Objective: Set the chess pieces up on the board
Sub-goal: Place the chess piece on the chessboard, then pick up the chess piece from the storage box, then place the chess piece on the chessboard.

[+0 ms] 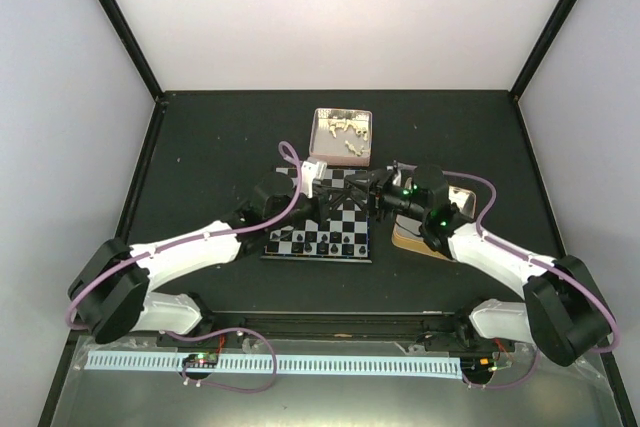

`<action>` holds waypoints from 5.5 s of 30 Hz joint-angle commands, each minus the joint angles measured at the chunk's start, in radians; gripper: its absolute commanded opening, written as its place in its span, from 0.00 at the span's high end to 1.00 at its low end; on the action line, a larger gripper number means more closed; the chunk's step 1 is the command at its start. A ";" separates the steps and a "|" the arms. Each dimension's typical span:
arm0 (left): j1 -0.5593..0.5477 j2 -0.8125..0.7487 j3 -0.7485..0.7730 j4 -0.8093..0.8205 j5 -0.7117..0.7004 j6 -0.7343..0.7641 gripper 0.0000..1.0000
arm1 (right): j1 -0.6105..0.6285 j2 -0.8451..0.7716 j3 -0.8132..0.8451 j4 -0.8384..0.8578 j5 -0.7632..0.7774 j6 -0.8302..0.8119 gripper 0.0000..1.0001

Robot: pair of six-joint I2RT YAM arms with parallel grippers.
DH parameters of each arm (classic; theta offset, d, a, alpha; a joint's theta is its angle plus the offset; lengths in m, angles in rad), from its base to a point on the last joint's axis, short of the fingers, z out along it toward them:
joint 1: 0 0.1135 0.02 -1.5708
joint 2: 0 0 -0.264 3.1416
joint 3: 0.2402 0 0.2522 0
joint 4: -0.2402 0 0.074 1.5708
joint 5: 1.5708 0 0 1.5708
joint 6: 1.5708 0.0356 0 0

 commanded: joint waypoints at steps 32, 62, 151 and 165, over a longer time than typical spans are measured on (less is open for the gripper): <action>0.283 0.004 0.164 -1.336 0.025 0.185 0.98 | -0.100 -0.101 0.177 -0.686 0.183 -0.825 0.26; 0.314 0.227 0.282 -1.300 -0.034 0.291 0.83 | -0.108 -0.129 0.148 -0.711 0.192 -0.850 0.26; 0.315 -0.313 0.055 -0.612 0.176 0.130 0.38 | -0.498 0.245 0.236 -0.846 0.565 -1.384 0.87; 0.315 -0.260 0.118 -0.476 0.457 0.017 0.35 | -0.349 -0.140 0.065 -0.440 -0.279 -1.365 0.86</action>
